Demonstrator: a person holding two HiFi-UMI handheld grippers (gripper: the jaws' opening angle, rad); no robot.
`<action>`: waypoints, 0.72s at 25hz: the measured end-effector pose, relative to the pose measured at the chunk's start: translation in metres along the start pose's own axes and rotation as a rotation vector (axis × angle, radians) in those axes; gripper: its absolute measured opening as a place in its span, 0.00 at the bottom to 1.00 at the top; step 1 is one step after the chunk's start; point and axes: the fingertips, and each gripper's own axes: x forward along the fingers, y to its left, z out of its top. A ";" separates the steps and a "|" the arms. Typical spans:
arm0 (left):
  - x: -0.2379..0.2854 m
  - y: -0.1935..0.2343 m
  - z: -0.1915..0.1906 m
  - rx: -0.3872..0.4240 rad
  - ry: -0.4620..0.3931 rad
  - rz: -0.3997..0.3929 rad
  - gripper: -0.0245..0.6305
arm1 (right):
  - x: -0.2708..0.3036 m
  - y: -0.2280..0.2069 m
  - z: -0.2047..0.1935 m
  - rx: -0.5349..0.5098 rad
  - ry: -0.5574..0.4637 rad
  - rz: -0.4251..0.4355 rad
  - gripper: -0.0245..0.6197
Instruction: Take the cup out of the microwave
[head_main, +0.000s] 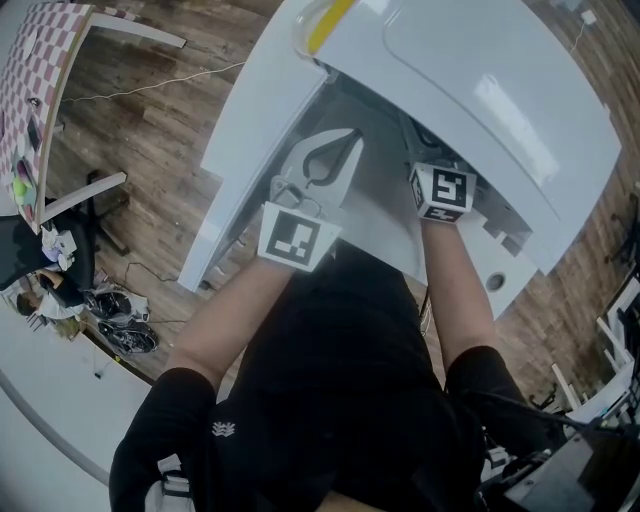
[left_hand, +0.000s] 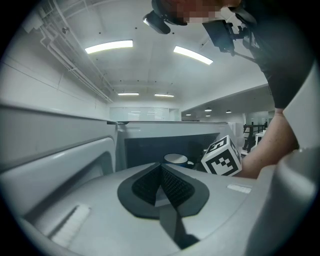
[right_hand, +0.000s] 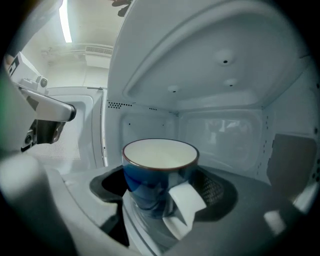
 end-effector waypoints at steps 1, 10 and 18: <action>-0.001 -0.001 0.000 0.000 0.000 -0.001 0.04 | 0.000 0.000 0.000 0.001 0.003 0.005 0.65; -0.014 0.008 0.013 0.018 -0.013 0.027 0.04 | -0.011 0.002 0.005 0.023 0.019 0.010 0.65; -0.038 0.006 0.033 0.055 -0.036 0.030 0.04 | -0.032 0.015 0.016 0.020 0.023 0.017 0.65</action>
